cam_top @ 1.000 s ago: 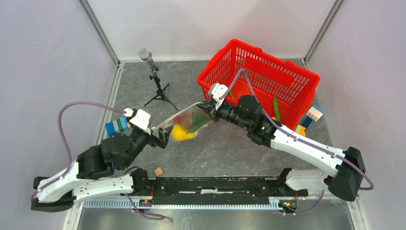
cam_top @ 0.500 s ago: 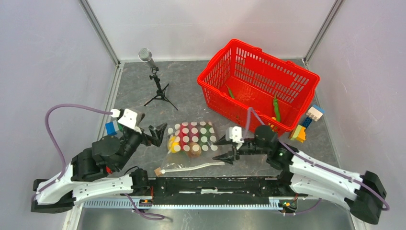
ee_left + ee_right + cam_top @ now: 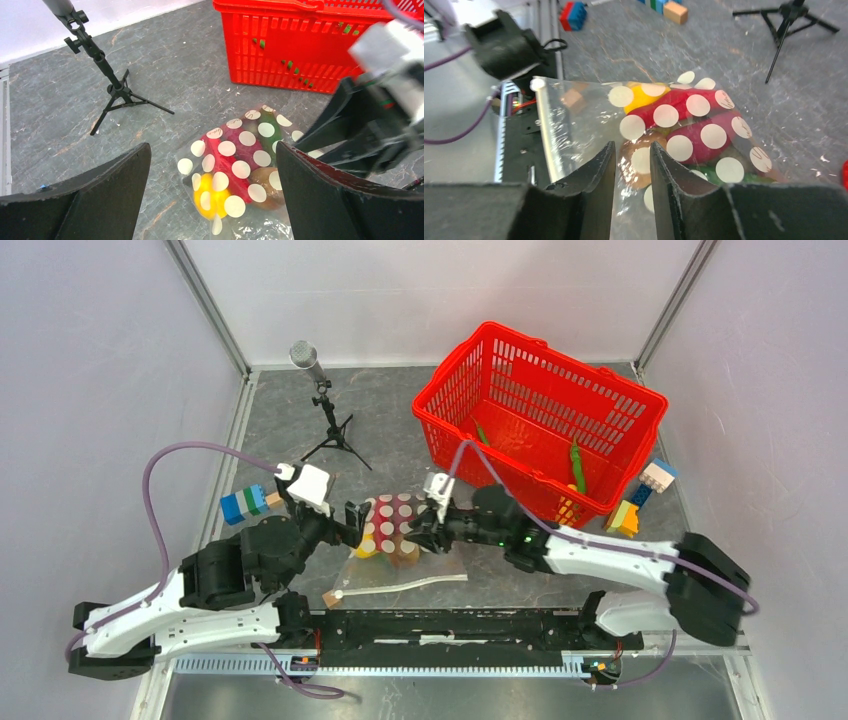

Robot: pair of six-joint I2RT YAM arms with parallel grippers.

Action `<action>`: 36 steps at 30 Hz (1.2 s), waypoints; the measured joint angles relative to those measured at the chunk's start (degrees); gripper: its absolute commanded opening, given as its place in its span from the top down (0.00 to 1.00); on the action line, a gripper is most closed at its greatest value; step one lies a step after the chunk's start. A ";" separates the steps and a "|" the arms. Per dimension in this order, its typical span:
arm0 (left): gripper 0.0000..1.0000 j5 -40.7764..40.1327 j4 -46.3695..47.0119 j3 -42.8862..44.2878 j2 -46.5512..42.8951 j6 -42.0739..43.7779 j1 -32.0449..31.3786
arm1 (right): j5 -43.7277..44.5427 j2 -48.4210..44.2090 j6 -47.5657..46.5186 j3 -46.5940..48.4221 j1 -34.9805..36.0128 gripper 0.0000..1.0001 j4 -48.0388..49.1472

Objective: Place the food in the zip-top bag and seal the zipper
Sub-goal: Adjust the zipper food storage bag at the center of the board, then reset both arms

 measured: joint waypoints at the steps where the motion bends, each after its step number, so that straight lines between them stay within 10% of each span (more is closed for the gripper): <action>1: 0.00 -0.22 0.00 -0.09 -0.13 -0.33 0.00 | 1.38 2.64 0.02 1.33 0.59 0.65 -0.07; 13: 0.00 -1.38 0.07 -2.19 -2.89 -2.58 0.00 | 2.60 16.37 0.26 -6.45 4.98 0.65 7.52; 24: 0.00 -1.11 1.81 -5.09 2.34 -3.52 2.43 | 5.97 -8.46 -3.54 -10.45 6.82 0.34 1.09; 28: 0.00 4.26 1.92 -6.40 2.71 -4.92 11.56 | 13.57 -19.37 -5.25 -9.81 6.82 0.08 -1.09; 36: 0.00 21.73 2.47 -6.93 8.17 -7.69 36.26 | 36.00 -25.97 -9.55 2.34 6.82 0.02 -12.85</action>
